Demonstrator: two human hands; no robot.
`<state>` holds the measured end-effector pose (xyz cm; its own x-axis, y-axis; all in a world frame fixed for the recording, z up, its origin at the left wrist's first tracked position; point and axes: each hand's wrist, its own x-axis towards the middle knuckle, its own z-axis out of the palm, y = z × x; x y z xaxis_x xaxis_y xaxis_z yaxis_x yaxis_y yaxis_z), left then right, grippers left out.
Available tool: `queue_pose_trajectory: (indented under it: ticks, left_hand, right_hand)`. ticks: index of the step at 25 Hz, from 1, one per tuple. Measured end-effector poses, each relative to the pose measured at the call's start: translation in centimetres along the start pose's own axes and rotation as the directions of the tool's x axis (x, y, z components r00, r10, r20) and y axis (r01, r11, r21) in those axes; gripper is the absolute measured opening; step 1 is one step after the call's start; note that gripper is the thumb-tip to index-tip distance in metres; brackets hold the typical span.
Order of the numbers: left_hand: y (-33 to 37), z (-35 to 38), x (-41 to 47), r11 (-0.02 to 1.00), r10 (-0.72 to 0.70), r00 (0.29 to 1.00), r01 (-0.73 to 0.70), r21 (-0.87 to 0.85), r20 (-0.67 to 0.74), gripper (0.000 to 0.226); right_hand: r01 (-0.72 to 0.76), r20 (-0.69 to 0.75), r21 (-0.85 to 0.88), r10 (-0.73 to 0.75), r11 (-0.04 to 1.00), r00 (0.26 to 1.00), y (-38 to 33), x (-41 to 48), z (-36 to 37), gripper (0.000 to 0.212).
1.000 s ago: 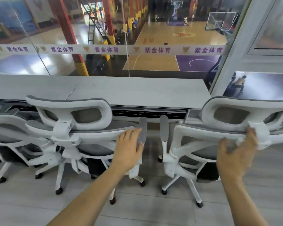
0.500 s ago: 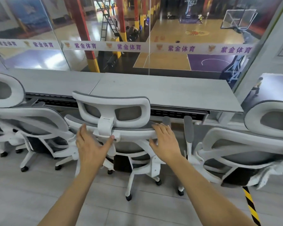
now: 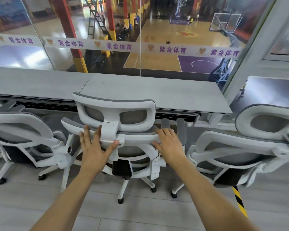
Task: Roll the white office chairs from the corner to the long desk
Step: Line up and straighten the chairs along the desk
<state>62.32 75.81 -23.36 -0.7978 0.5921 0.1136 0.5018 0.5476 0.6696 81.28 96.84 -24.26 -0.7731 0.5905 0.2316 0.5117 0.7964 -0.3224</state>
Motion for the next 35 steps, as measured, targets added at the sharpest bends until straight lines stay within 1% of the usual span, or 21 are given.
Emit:
queue_pose_trajectory:
  ticks: [6, 10, 13, 15, 16, 17, 18, 19, 20, 21, 22, 23, 26, 30, 33, 35]
  left_hand:
    - [1.8, 1.2, 1.7, 0.995, 0.026, 0.999, -0.023, 0.094, -0.034, 0.088]
    - [2.2, 2.0, 1.2, 0.998, 0.022, 0.999, -0.02, 0.053, -0.036, 0.091]
    - [2.2, 2.0, 1.5, 0.999, 0.023, 0.999, -0.021, 0.044, -0.04, 0.091]
    - [2.0, 2.1, 1.7, 0.998, 0.035, 0.998, -0.033, 0.046, -0.043, 0.09]
    - [1.8, 2.1, 1.7, 0.998, 0.036, 0.998, -0.034, 0.046, -0.042, 0.09]
    - [1.7, 2.2, 1.7, 0.999, 0.034, 0.999, -0.032, 0.043, -0.038, 0.09]
    - [1.6, 2.2, 1.8, 0.999, 0.03, 0.999, -0.029, 0.04, -0.034, 0.09]
    - [1.6, 2.2, 1.8, 0.999, 0.027, 0.999, -0.025, 0.037, -0.029, 0.09]
    - [1.5, 2.1, 1.8, 0.999, 0.025, 0.999, -0.024, 0.034, -0.026, 0.09]
    - [1.5, 2.1, 1.9, 0.999, 0.027, 0.999, -0.027, 0.032, -0.026, 0.09]
    - [1.4, 2.1, 2.0, 0.999, 0.033, 0.999, -0.032, 0.033, -0.028, 0.09]
    - [1.3, 2.2, 2.0, 0.999, 0.038, 0.999, -0.037, 0.035, -0.029, 0.09]
    - [1.2, 2.3, 1.9, 0.999, 0.04, 0.999, -0.038, 0.034, -0.031, 0.09]
    - [1.7, 2.3, 1.6, 0.999, 0.026, 0.999, -0.026, 0.02, -0.03, 0.09]
    - [2.0, 2.1, 1.5, 1.0, 0.01, 1.0, -0.01, 0.02, -0.013, 0.09]
    - [1.9, 2.1, 1.5, 0.999, 0.007, 1.0, -0.007, 0.052, -0.002, 0.09]
  right_hand:
    - [-0.018, 0.006, 0.081, 0.018, 0.997, 1.0, 2.5, 0.3, -1.0, 0.044]
    - [-0.037, 0.008, 0.109, 0.037, 0.993, 0.999, 2.9, 0.3, -1.4, 0.046]
    - [-0.03, 0.017, 0.084, 0.029, 0.996, 0.999, 2.8, 0.4, -1.5, 0.051]
    - [-0.042, 0.023, 0.014, 0.041, 0.999, 0.999, 3.4, 0.1, -2.1, 0.064]
    - [-0.107, 0.005, -0.042, 0.108, 0.993, 0.994, 4.2, -0.1, -2.6, 0.071]
    - [-0.222, -0.045, -0.107, 0.218, 0.969, 0.975, 5.4, -0.3, -3.3, 0.075]
    - [-0.359, -0.098, -0.182, 0.346, 0.916, 0.933, 6.8, -0.7, -4.1, 0.076]
    - [-0.483, -0.116, -0.264, 0.469, 0.835, 0.875, 8.1, -1.3, -5.0, 0.077]
    - [-0.565, -0.105, -0.334, 0.566, 0.754, 0.818, 9.2, -1.9, -5.6, 0.077]
    - [-0.598, -0.082, -0.389, 0.62, 0.701, 0.78, 9.9, -2.5, -5.8, 0.076]
    - [-0.597, -0.067, -0.429, 0.635, 0.678, 0.77, 10.5, -3.1, -5.7, 0.076]
    - [-0.581, -0.059, -0.451, 0.627, 0.677, 0.777, 10.9, -3.5, -5.4, 0.077]
    - [-0.551, -0.064, -0.453, 0.591, 0.701, 0.804, 11.5, -4.3, -5.1, 0.079]
    - [-0.521, -0.044, -0.476, 0.573, 0.708, 0.818, 12.3, -4.5, -5.4, 0.082]
    - [-0.519, -0.047, -0.451, 0.562, 0.726, 0.826, 12.6, -4.5, -5.4, 0.081]
    - [-0.528, -0.1, -0.377, 0.534, 0.761, 0.84, 12.6, -4.6, -5.1, 0.078]
